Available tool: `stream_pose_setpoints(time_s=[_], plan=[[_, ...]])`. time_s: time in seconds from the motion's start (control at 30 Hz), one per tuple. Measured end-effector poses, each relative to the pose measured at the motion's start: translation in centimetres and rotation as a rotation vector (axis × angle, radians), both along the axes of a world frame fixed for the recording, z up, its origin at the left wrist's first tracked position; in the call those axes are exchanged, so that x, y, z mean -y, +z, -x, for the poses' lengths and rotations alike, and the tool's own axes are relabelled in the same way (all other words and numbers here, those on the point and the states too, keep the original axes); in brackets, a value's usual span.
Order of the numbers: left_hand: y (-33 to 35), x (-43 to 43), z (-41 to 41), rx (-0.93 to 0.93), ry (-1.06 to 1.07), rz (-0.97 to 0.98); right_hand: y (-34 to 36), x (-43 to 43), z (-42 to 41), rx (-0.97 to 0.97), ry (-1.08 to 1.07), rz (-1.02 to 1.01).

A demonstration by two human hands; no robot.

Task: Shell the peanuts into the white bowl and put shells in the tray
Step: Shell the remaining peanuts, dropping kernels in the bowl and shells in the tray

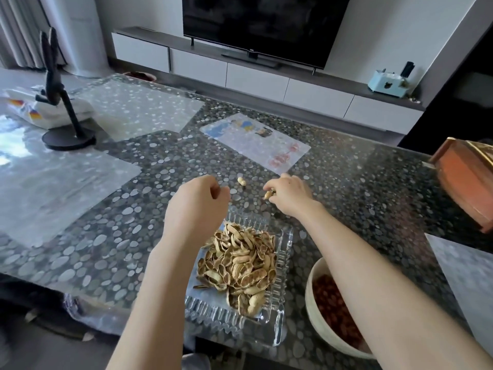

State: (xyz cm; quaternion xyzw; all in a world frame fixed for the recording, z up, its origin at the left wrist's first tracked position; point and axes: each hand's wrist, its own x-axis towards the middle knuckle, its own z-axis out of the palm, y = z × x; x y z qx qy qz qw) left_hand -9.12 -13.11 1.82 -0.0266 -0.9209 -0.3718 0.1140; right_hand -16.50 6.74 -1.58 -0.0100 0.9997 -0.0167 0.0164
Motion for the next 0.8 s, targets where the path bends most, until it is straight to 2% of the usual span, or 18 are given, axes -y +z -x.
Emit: stream_pose_setpoints(time_s=[0.1, 0.17, 0.23, 0.33, 0.4, 0.43, 0.53, 0.63, 0.8], plan=[[0.0, 0.0, 0.0, -0.008, -0.018, 0.001, -0.2, 0.2, 0.4, -0.015, 0.018, -0.025], [0.1, -0.2, 0.0, -0.014, -0.031, -0.013, 0.0, 0.1, 0.3, -0.049, 0.024, 0.071], [0.3, -0.4, -0.1, -0.027, -0.031, -0.043, 0.7, 0.2, -0.5, -0.043, -0.004, 0.378], [0.9, -1.0, -0.6, -0.032, -0.073, -0.147, 3.2, 0.7, -4.2, 0.134, -0.033, 1.057], [1.4, -1.5, -1.2, -0.039, -0.128, -0.252, 4.6, 0.6, -7.4, 0.226, 0.012, 1.316], [1.6, -2.0, -1.8, -0.041, -0.170, -0.308, 5.1, 0.3, -9.2, 0.228, 0.032, 1.378], [1.7, -3.4, -3.5, 0.046, -0.299, -0.464, 5.9, -0.4, -13.9, 0.059, 0.054, 1.395], [1.7, -4.8, -5.5, 0.286, -0.475, -0.720, 6.3, -0.7, -18.0, -0.156, 0.050, 1.210], [1.9, -6.6, -8.2, 0.385, -0.766, -0.735, 5.4, -2.0, -21.5, -0.541, 0.145, 0.843]])
